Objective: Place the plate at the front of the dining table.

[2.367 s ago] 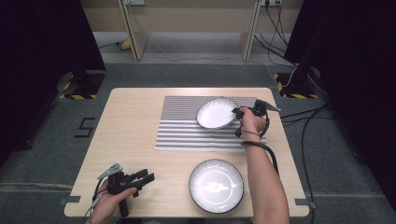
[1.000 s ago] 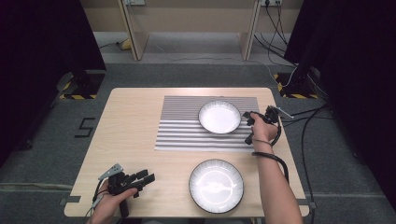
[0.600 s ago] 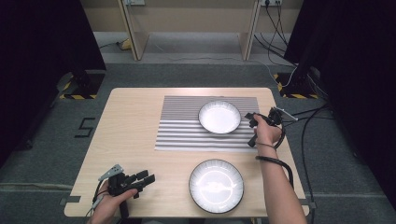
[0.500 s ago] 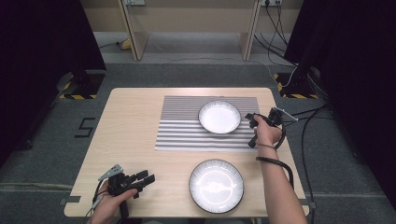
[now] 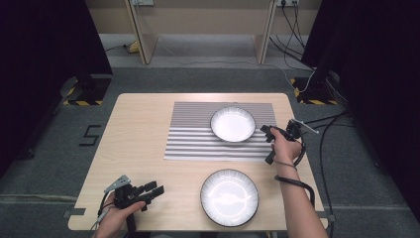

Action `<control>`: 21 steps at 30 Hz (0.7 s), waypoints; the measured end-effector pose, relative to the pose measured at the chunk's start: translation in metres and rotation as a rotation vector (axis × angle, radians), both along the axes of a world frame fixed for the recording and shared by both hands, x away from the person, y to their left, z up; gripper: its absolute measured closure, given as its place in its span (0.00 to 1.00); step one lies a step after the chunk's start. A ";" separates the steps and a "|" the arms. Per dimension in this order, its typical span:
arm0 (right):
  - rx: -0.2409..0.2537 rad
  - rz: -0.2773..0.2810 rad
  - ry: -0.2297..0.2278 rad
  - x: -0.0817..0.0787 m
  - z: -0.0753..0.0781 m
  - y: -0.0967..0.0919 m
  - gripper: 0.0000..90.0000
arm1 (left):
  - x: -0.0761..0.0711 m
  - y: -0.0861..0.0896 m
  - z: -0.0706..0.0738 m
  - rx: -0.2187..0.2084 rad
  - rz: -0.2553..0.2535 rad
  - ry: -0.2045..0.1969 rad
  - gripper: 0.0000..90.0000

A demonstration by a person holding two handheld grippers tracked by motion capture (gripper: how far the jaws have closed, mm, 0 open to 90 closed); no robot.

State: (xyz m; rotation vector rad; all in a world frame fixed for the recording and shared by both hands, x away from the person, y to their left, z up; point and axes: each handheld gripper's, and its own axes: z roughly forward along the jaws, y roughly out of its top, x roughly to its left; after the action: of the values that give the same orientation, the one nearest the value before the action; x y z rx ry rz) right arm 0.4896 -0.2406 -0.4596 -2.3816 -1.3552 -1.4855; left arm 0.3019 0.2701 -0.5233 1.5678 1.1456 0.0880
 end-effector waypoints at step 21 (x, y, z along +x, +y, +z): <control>-0.006 0.017 0.013 -0.021 -0.009 -0.003 0.62 | 0.000 0.000 0.000 -0.002 0.000 0.000 0.52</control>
State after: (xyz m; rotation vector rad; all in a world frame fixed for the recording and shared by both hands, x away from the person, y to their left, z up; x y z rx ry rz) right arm 0.4687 -0.2438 -0.4684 -2.3725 -1.3759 -1.4610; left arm 0.3014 0.2703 -0.5230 1.5660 1.1451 0.0871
